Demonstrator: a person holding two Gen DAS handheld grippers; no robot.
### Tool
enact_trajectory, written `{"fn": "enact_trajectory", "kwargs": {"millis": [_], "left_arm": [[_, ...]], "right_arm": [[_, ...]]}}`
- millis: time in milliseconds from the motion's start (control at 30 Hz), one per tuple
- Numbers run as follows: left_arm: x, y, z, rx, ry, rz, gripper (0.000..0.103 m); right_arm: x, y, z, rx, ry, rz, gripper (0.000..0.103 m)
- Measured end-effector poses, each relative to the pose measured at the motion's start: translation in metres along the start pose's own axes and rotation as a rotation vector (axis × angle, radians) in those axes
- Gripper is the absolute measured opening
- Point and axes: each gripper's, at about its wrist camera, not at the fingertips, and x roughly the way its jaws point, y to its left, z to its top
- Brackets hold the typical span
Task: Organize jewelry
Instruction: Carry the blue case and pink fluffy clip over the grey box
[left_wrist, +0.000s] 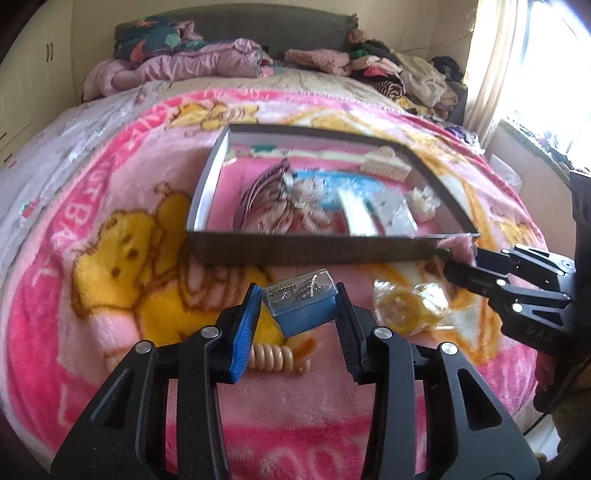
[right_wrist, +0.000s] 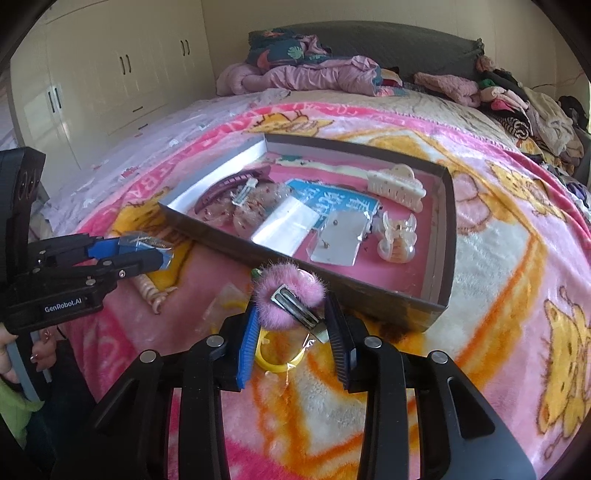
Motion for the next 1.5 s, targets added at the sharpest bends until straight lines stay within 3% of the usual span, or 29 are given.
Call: {"fn": "enact_trajectory", "kwargs": {"millis": [1033, 1500], "left_arm": [[0.039, -0.029, 0.071, 0.085, -0.022, -0.07, 0.031], [0.066, -0.028, 0.077, 0.076, -0.001, -0.113, 0.031]], "right_arm": [[-0.011, -0.06, 0.04, 0.092, -0.092, -0.124, 0.033], [0.007, -0.075, 0.059, 0.101, -0.097, -0.178, 0.033]]}}
